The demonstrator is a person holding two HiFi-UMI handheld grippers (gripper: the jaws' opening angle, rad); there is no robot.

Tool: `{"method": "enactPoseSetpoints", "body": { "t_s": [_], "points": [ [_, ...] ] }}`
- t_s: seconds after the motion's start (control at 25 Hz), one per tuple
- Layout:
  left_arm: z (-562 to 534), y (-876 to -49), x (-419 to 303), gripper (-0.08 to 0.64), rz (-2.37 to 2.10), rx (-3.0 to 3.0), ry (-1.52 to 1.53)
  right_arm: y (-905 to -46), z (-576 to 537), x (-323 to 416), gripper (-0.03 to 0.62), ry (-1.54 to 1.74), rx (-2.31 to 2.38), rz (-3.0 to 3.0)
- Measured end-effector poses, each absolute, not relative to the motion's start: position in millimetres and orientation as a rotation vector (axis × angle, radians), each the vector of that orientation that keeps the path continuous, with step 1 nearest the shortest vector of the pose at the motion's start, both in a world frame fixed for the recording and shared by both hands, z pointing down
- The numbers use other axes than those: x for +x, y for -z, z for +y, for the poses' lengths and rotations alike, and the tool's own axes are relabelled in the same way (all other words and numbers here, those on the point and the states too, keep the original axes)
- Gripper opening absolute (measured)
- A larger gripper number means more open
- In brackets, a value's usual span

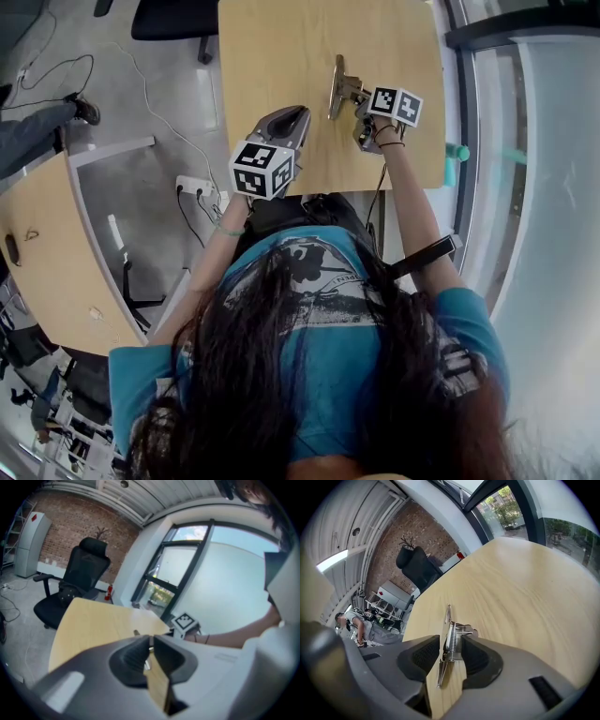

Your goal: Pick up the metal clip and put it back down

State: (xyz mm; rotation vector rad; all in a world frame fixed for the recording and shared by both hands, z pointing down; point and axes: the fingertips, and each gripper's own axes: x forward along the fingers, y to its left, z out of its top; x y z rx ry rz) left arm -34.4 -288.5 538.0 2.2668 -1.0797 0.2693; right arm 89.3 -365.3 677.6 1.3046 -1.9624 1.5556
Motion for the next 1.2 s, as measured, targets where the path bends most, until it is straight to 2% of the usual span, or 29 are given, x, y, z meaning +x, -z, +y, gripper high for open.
{"method": "enactPoseSetpoints", "body": {
  "t_s": [0.08,0.16,0.48,1.2],
  "points": [
    [-287.6,-538.5,-35.6,0.028,-1.087,2.259,-0.269,-679.3,-365.7,88.3,0.147,-1.576,1.309,-1.963],
    [-286.6,-539.1,-37.4,0.028,-1.096,2.250,-0.268,-679.4,-367.2,88.0,0.100,-1.632,1.331,-1.959],
    [-285.3,-538.8,-47.2,0.028,-1.140,2.222,-0.259,-668.3,-366.1,84.5,0.094,-1.724,1.345,-1.991],
    [-246.0,-515.4,-17.2,0.028,-1.180,2.223,-0.202,-533.3,-290.3,101.8,0.094,-1.731,1.291,-2.373]
  ]
}}
